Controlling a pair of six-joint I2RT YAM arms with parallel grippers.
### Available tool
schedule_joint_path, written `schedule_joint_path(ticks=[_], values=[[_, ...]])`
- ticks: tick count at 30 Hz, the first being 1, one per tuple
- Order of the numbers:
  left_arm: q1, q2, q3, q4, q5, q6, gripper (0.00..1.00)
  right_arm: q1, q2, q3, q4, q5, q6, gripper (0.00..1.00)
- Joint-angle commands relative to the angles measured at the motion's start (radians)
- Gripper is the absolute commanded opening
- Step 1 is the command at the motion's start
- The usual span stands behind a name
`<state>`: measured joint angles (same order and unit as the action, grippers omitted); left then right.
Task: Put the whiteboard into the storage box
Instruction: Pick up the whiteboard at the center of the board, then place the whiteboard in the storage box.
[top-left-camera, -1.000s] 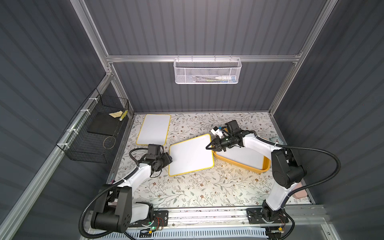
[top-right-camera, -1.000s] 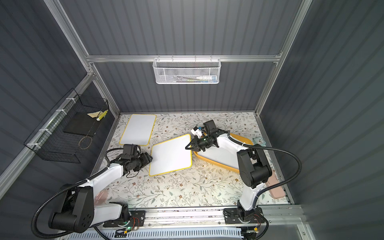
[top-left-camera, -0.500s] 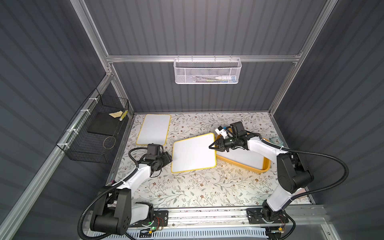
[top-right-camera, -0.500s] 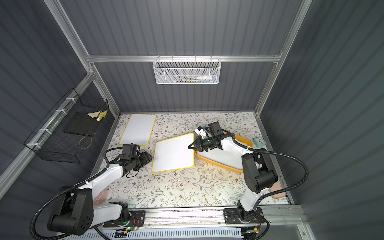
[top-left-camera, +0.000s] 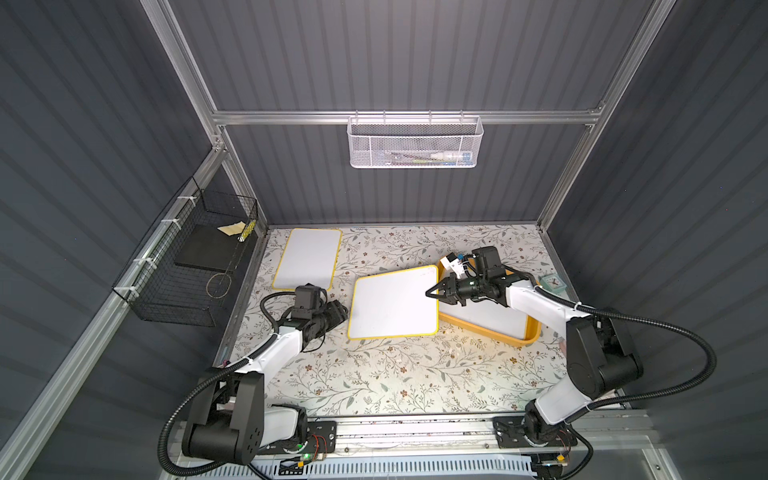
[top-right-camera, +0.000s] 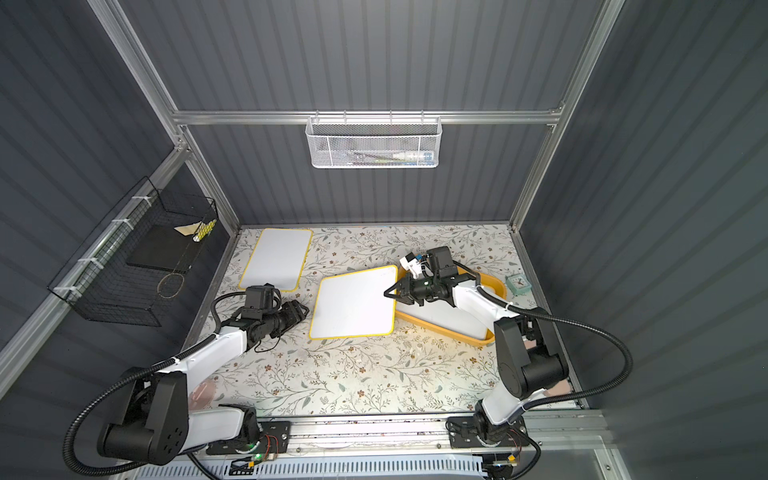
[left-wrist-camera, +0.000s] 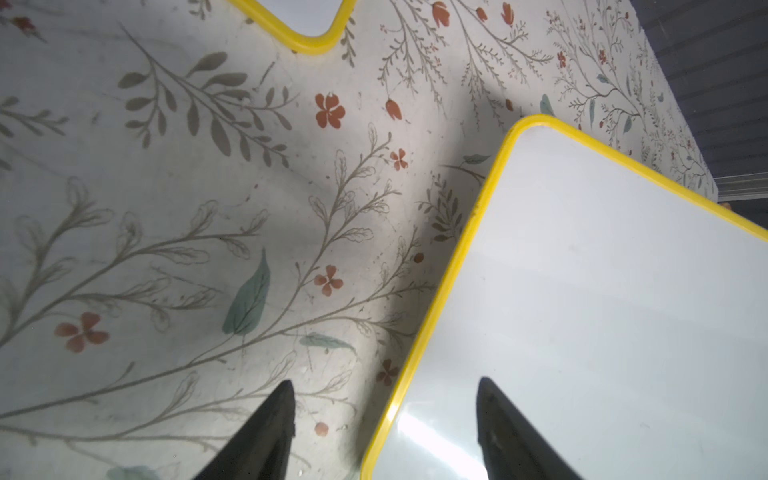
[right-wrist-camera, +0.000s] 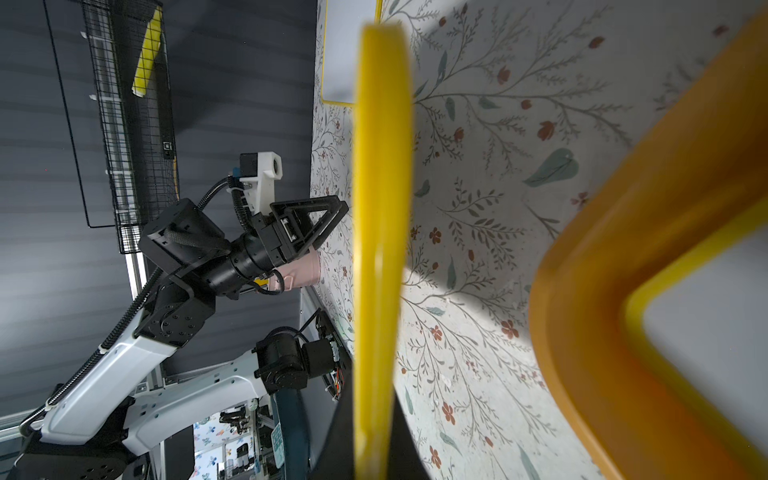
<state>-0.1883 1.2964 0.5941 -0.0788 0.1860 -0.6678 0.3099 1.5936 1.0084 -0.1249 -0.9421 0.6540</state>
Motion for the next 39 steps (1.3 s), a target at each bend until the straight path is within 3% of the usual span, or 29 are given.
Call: schedule_joint_path(ticks=[1,11,21,33,39], values=[[-0.004,0.013,0.028,0.064,0.046,0.014,0.70,-0.038,-0.076,-0.016,0.087,-0.090,0.041,0.00],[-0.004,0.129,0.018,0.316,0.281,-0.009,0.72,-0.217,-0.302,-0.122,-0.001,-0.120,0.043,0.00],[-0.007,0.274,0.046,0.498,0.420,-0.073,0.72,-0.553,-0.540,-0.305,-0.113,-0.166,0.010,0.00],[-0.006,0.294,0.029,0.419,0.371,-0.046,0.72,-0.861,-0.499,-0.343,-0.168,-0.265,-0.096,0.00],[-0.007,0.278,-0.002,0.405,0.351,-0.041,0.72,-0.873,-0.443,-0.364,-0.092,-0.251,-0.069,0.00]])
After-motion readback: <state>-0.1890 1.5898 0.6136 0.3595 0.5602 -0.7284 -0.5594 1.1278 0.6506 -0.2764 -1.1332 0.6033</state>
